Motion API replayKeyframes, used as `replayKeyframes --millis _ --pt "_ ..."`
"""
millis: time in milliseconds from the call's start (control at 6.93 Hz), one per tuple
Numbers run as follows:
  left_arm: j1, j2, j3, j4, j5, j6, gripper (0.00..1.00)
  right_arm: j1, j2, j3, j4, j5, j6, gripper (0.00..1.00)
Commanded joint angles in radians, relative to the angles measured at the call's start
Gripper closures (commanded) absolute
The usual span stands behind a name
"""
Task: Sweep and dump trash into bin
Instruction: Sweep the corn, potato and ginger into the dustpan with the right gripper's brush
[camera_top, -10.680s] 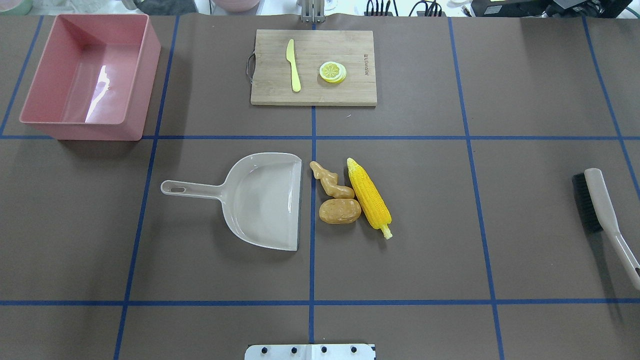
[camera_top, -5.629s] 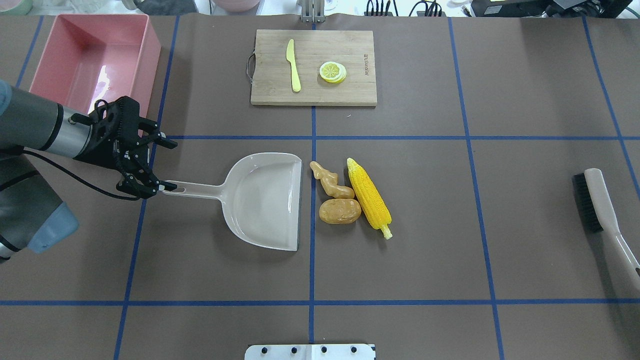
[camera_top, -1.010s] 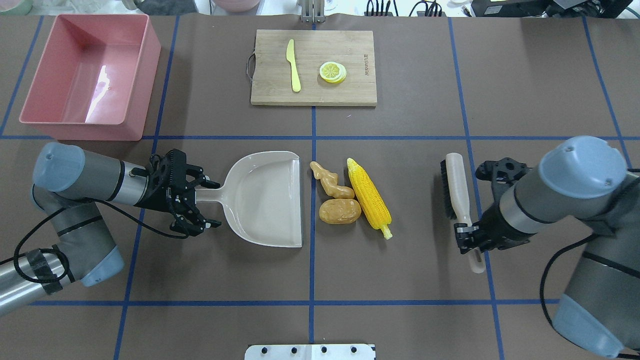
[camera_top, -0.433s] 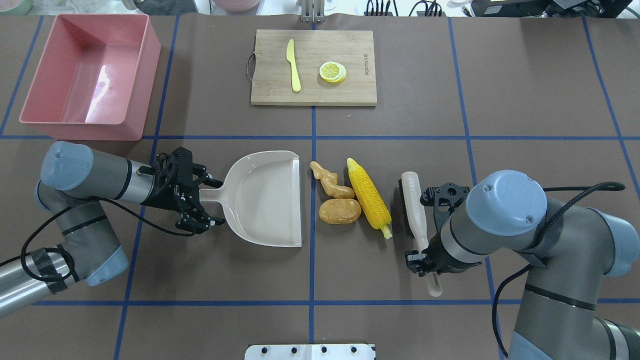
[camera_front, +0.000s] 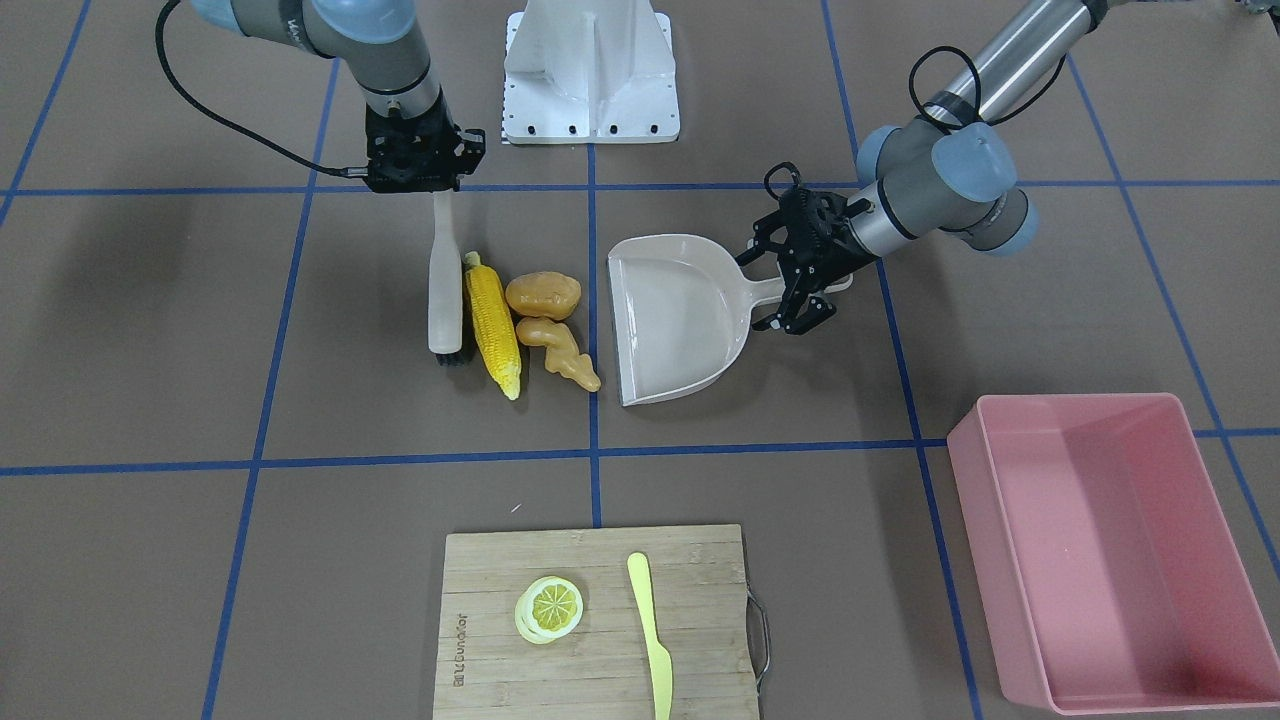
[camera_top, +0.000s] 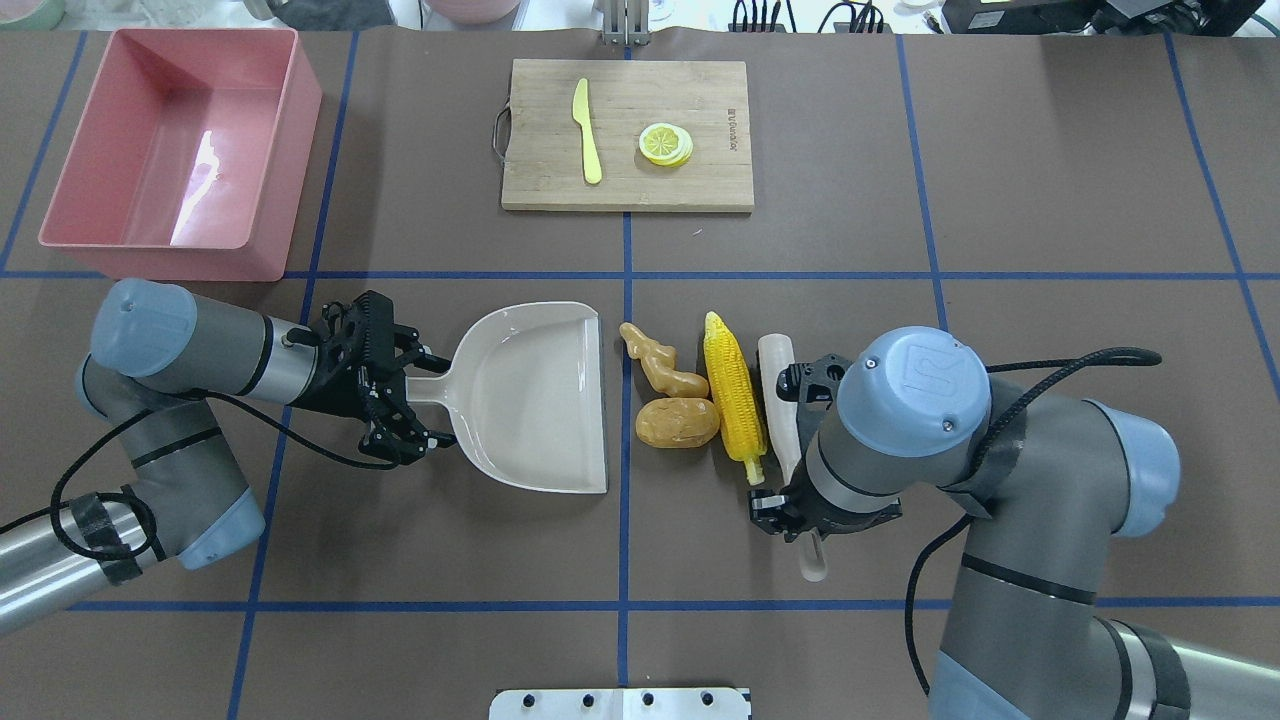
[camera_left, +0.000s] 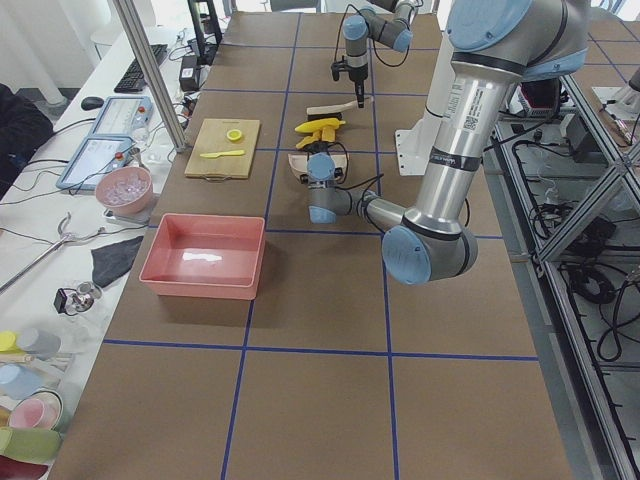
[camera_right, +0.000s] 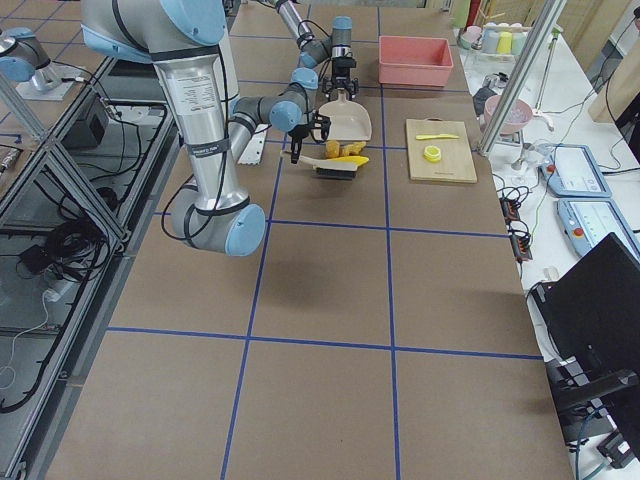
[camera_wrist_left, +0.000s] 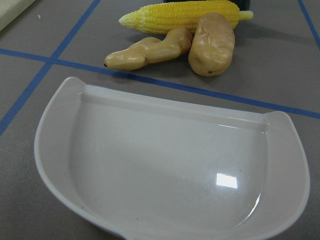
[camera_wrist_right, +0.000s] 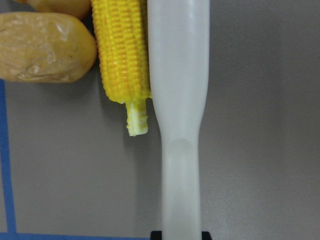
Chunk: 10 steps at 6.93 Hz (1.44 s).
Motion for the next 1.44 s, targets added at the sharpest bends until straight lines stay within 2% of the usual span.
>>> replayKeyframes --millis 0,577,866,1299 --pt "0.000 -0.001 -0.002 0.002 0.000 -0.001 0.02 -0.023 0.058 -0.029 -0.019 -0.003 0.026 1.00" --pt "-0.002 -0.002 -0.003 0.016 0.000 0.001 0.02 -0.034 0.201 -0.146 -0.025 -0.003 0.038 1.00" --pt "-0.002 -0.001 -0.003 0.016 0.000 0.001 0.02 -0.037 0.245 -0.165 -0.026 0.002 0.059 1.00" --pt "-0.002 -0.006 -0.003 0.024 0.002 0.001 0.02 -0.056 0.354 -0.275 -0.025 0.000 0.072 1.00"
